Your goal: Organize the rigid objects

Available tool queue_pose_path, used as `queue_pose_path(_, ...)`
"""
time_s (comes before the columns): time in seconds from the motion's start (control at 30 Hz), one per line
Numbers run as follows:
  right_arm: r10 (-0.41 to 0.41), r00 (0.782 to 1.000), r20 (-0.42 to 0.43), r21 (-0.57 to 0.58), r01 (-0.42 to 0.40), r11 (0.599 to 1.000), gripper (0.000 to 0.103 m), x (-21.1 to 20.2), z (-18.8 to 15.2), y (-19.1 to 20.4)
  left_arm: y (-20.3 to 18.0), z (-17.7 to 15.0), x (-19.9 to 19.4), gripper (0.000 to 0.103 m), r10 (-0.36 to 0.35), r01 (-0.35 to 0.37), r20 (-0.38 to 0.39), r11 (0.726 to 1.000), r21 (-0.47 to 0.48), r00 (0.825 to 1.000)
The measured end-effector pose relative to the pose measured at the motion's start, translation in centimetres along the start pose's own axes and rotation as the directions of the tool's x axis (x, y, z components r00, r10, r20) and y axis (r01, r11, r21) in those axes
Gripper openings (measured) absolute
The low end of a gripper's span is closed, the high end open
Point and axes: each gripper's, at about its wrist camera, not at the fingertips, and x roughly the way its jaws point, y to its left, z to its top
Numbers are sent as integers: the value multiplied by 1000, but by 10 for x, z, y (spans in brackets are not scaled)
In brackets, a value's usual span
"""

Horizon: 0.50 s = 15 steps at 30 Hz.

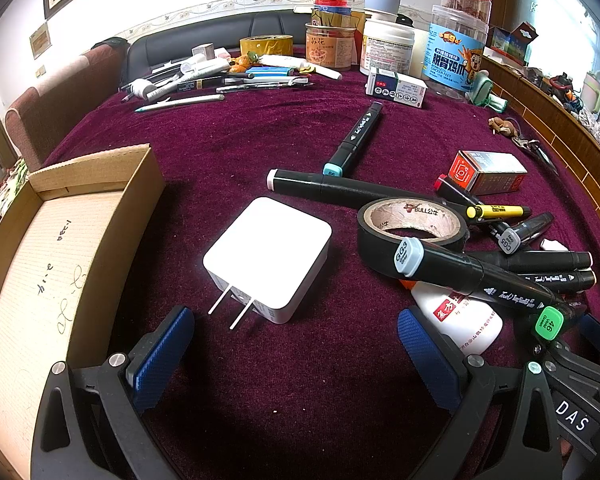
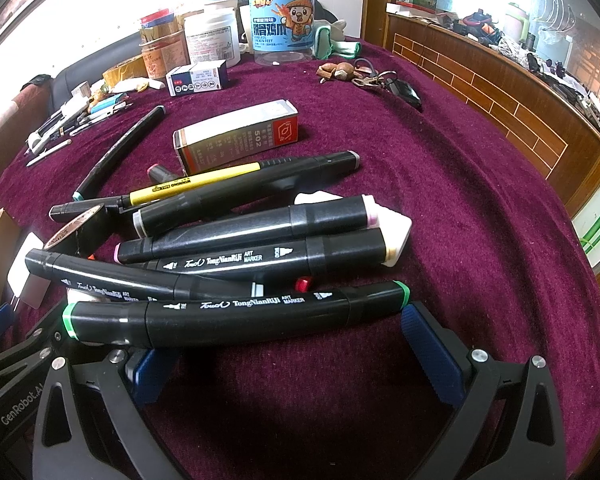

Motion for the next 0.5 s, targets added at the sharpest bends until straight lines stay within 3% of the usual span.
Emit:
queue_pose_path(0.23, 0, 1000, 0, 0, 0, 1000, 102, 0, 0, 0, 0, 0, 0, 103, 3, -3, 0, 1000, -4, 1000)
queue_pose_path(0.4, -1, 1000, 0, 2, 1, 1000, 103, 0, 1, 0, -2, 0, 0, 103, 44, -44, -12, 998, -44, 999)
queue_pose_path(0.5, 4, 1000, -5, -7, -4, 1000, 102, 2, 4, -1, 0, 1, 0, 103, 18, -19, -28, 1000, -15, 999)
